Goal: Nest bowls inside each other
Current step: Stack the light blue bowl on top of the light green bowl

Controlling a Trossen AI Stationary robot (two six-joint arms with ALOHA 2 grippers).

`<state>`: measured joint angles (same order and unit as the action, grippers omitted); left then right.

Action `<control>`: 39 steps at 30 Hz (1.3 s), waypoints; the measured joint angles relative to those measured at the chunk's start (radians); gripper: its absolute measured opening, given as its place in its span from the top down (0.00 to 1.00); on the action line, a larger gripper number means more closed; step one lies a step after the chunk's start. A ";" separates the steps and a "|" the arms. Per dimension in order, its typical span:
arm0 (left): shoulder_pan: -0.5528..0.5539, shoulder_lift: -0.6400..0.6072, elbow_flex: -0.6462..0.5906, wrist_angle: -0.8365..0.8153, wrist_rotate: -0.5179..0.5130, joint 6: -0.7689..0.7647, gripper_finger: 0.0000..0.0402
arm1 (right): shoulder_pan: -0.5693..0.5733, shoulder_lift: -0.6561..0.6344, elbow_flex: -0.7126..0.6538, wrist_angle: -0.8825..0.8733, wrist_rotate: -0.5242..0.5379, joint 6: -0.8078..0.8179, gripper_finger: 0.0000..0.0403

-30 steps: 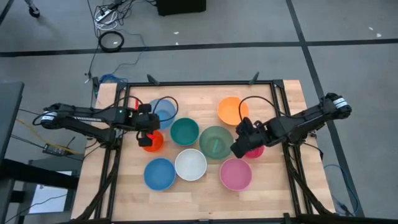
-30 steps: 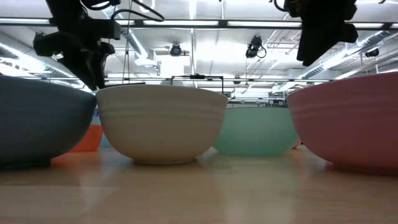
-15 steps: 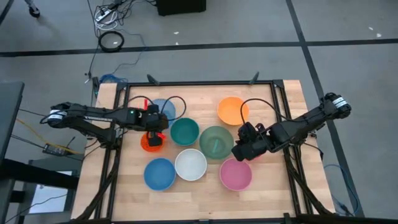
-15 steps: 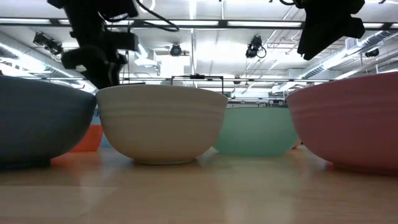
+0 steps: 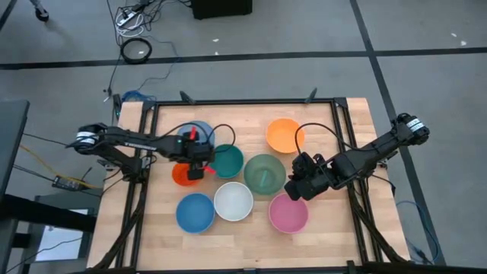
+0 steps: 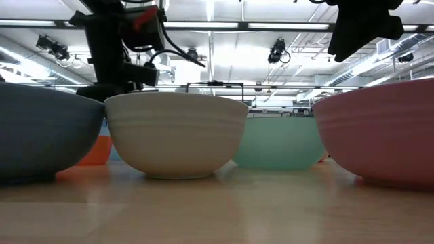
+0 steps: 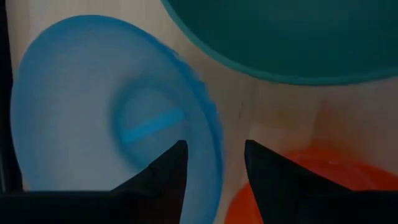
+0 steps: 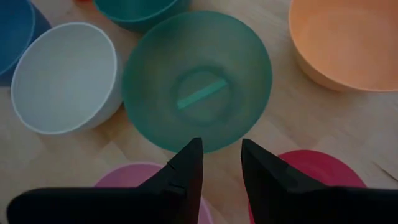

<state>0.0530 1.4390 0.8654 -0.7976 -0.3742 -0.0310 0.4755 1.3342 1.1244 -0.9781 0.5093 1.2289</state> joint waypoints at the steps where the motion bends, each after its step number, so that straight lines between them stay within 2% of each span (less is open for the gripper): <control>1: 0.005 0.007 0.000 0.005 -0.001 0.000 0.58 | 0.000 0.000 0.000 0.001 0.000 0.000 0.76; 4: 0.014 0.025 0.000 0.011 -0.003 0.002 0.60 | 0.001 0.000 0.000 0.001 0.000 0.000 0.76; 6: 0.019 0.031 0.000 0.020 -0.003 0.017 0.65 | 0.002 0.000 0.000 0.001 0.001 0.000 0.76; 12: 0.019 0.032 0.000 0.050 0.024 0.055 0.93 | 0.002 0.000 0.000 0.001 0.002 0.000 0.76; 14: 0.019 0.032 0.000 0.057 0.022 0.072 0.97 | 0.002 0.000 0.000 0.001 0.003 0.000 0.76; 26: 0.019 0.032 0.002 0.075 0.010 0.072 0.97 | 0.002 0.000 0.000 0.001 0.007 -0.001 0.76; 31: 0.012 0.011 0.017 0.066 -0.149 0.052 0.97 | 0.002 0.000 0.000 -0.007 0.013 -0.001 0.76; 35: 0.004 -0.032 0.088 0.073 -0.271 0.078 0.97 | 0.002 0.000 0.000 -0.011 0.028 -0.001 0.75; 37: 0.004 -0.051 0.140 0.092 -0.236 0.116 0.97 | 0.002 0.000 0.000 -0.018 0.041 -0.001 0.75; 39: 0.003 -0.061 0.193 0.124 -0.126 0.147 0.97 | 0.007 0.000 0.000 -0.020 0.071 -0.001 0.75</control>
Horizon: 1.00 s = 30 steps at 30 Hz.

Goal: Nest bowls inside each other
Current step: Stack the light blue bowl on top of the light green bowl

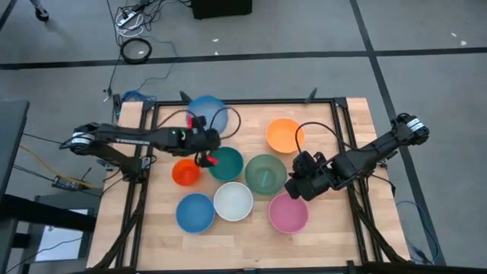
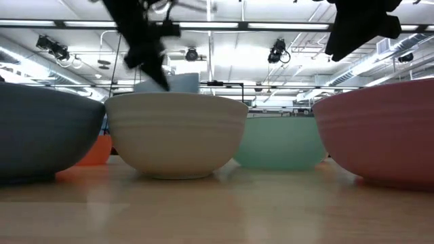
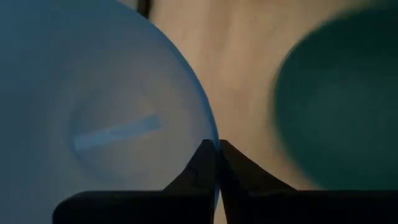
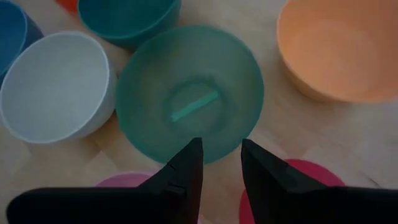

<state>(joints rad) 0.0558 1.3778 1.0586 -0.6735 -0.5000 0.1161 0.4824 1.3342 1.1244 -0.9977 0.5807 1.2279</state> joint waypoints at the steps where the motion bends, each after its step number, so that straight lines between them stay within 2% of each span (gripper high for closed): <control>1: -0.005 -0.002 0.028 0.025 0.080 0.019 0.97 | 0.005 0.000 0.000 0.000 0.022 0.000 0.75; 4: -0.031 -0.002 0.091 0.113 0.314 0.059 0.97 | 0.024 0.000 0.000 -0.001 0.102 -0.001 0.75; 6: -0.056 0.005 0.115 0.193 0.435 0.059 0.97 | 0.039 0.000 0.000 -0.003 0.141 0.000 0.75; 10: -0.112 0.030 0.126 0.324 0.572 0.015 0.97 | 0.060 0.000 0.000 -0.005 0.182 0.000 0.75; 14: -0.165 0.097 0.126 0.385 0.584 -0.042 0.97 | 0.080 -0.006 0.000 -0.005 0.223 0.000 0.75; 22: -0.211 0.252 0.125 0.504 0.582 -0.102 0.97 | 0.164 -0.077 0.000 0.017 0.409 0.000 0.76; 27: -0.209 0.312 0.125 0.531 0.571 -0.155 0.97 | 0.202 -0.115 0.000 0.028 0.452 0.000 0.76; 30: -0.209 0.327 0.125 0.556 0.571 -0.155 0.93 | 0.210 -0.124 0.000 0.030 0.456 -0.007 0.76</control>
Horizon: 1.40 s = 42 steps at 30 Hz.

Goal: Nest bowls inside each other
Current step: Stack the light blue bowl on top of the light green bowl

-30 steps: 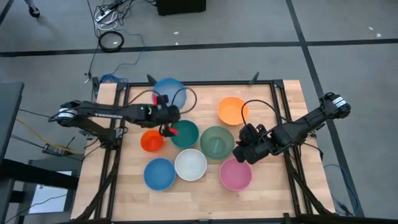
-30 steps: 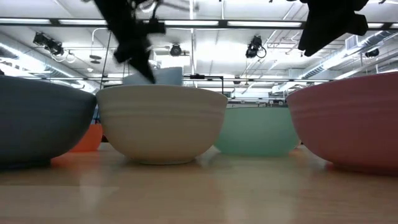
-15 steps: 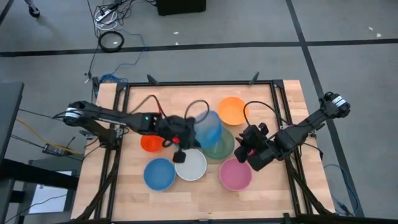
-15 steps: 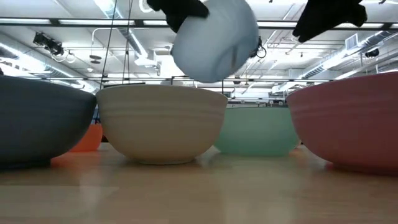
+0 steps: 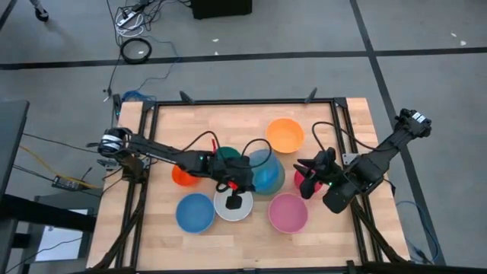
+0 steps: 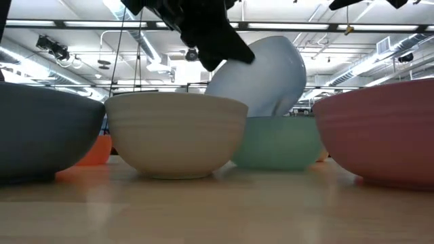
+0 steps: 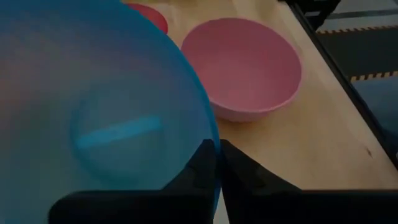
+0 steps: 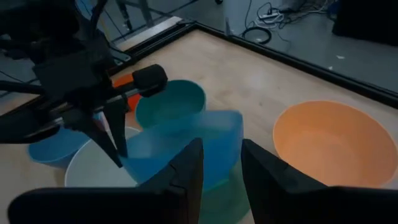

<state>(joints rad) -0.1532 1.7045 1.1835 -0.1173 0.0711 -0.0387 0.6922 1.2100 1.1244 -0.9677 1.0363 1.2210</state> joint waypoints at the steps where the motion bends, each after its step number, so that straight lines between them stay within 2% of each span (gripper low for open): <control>1: 0.000 0.002 0.000 0.011 0.000 0.000 0.92 | 0.000 0.000 0.000 0.002 0.000 -0.003 0.76; 5: 0.001 0.003 0.000 0.040 0.000 -0.022 0.86 | 0.000 0.000 0.000 0.009 -0.014 -0.010 0.76; 10: 0.003 0.004 0.052 -0.036 -0.001 -0.026 0.81 | 0.000 0.000 0.000 0.010 -0.019 -0.010 0.76; 14: 0.002 0.004 0.092 -0.107 -0.021 -0.025 0.80 | 0.000 0.000 0.000 0.014 -0.046 -0.010 0.76; 19: 0.002 0.004 0.108 -0.115 -0.021 -0.021 0.80 | 0.000 0.000 0.000 0.032 -0.050 -0.020 0.76; 22: 0.002 0.004 0.127 -0.137 -0.021 -0.013 0.80 | 0.000 0.005 0.000 0.073 -0.090 -0.044 0.76; 25: 0.002 0.001 0.186 -0.255 -0.031 0.017 0.80 | 0.000 0.043 0.000 0.162 -0.135 -0.078 0.76; 29: 0.001 -0.019 0.295 -0.464 -0.118 0.048 0.80 | -0.010 0.142 0.000 0.306 -0.152 -0.132 0.76; 34: -0.007 -0.108 0.381 -0.622 -0.175 0.051 0.80 | -0.073 0.277 0.000 0.384 -0.200 -0.150 0.76; 42: -0.029 -0.368 0.386 -0.657 -0.182 -0.027 0.80 | -0.153 0.407 -0.001 0.511 -0.396 -0.208 0.76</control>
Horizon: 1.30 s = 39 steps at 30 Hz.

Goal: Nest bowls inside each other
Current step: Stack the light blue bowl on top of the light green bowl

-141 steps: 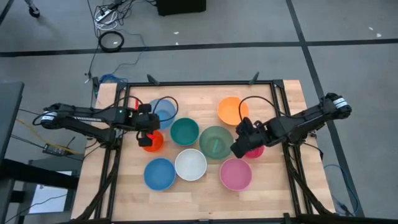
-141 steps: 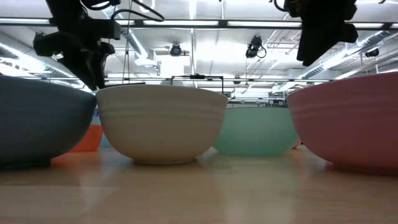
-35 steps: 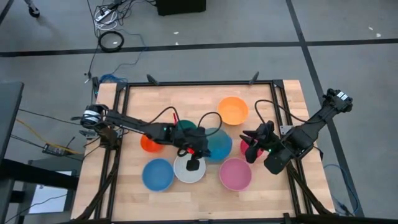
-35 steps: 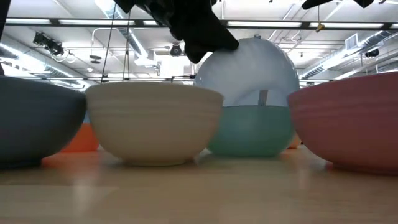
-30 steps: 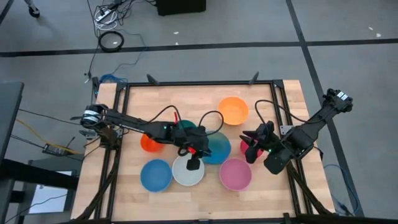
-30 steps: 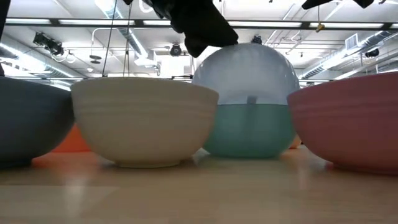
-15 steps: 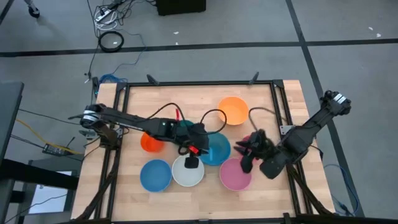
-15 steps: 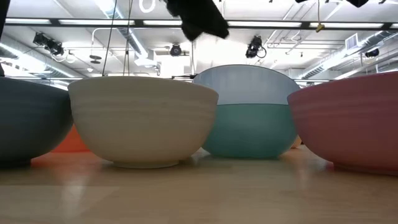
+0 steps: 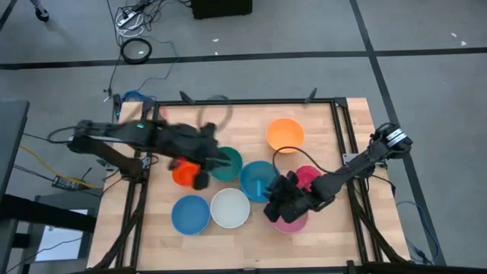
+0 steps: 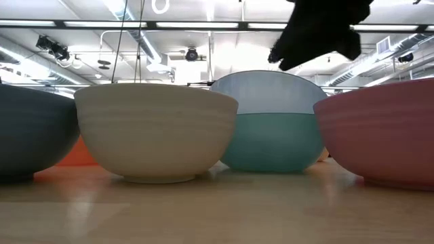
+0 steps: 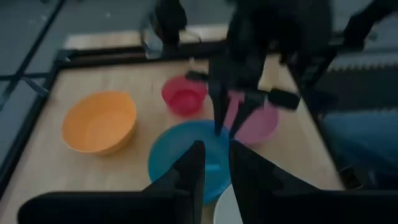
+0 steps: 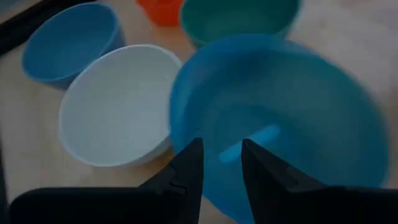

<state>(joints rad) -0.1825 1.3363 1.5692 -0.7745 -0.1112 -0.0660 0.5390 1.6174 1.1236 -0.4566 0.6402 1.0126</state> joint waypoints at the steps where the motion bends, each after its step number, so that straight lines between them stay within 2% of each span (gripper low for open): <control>1: -0.003 -0.023 0.000 -0.001 -0.004 -0.009 0.80 | -0.006 0.005 0.000 0.020 -0.019 -0.014 0.76; 5: -0.025 -0.102 0.000 -0.005 -0.028 -0.017 0.80 | -0.018 0.014 0.000 0.065 -0.069 -0.055 0.76; 12: -0.063 -0.170 0.000 -0.010 -0.053 -0.018 0.80 | -0.021 0.019 0.000 0.071 -0.078 -0.064 0.76; 25: -0.108 -0.179 -0.002 -0.022 -0.057 -0.052 0.80 | -0.044 0.116 0.000 0.073 -0.140 -0.065 0.76; 33: -0.108 -0.179 -0.002 -0.082 -0.090 -0.082 0.80 | -0.044 0.093 0.000 -0.056 -0.180 -0.017 0.76; 39: -0.108 -0.179 -0.002 -0.142 -0.140 -0.120 0.80 | -0.022 0.034 0.000 -0.055 -0.198 -0.019 0.76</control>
<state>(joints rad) -0.2901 1.1570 1.5669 -0.9161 -0.2516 -0.1855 0.5168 1.6509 1.1239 -0.5118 0.4419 0.9933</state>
